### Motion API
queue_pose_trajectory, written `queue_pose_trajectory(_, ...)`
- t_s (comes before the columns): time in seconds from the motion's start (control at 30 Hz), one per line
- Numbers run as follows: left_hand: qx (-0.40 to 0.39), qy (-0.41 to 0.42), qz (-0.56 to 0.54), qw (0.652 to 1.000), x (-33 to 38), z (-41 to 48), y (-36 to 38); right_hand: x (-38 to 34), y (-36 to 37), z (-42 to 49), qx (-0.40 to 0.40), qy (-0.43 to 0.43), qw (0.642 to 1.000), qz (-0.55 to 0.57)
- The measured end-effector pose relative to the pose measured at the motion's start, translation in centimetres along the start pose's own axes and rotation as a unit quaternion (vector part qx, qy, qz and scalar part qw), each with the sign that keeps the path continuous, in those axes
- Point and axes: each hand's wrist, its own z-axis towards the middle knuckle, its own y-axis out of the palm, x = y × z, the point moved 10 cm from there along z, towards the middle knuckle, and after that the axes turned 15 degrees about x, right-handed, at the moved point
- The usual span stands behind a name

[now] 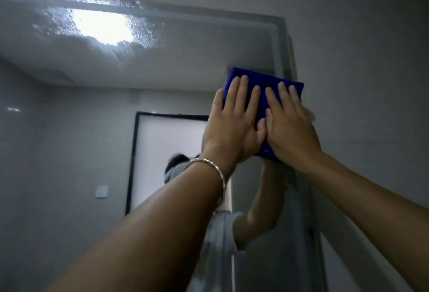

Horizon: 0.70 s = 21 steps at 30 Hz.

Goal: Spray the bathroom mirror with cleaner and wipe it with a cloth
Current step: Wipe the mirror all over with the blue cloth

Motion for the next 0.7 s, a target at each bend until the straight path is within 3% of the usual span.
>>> queue_pose_trajectory(0.33,0.011,0.009,0.044,0.999,-14.3,-8.1,-4.0,-15.8,1.8,-2.1,0.039,-0.014,0.993,0.110)
queue_pose_trajectory(0.7,-0.024,-0.053,0.066,0.996,-27.1,-19.2,-7.9,-32.1,4.0,-6.8,0.026,-0.051,0.992,0.114)
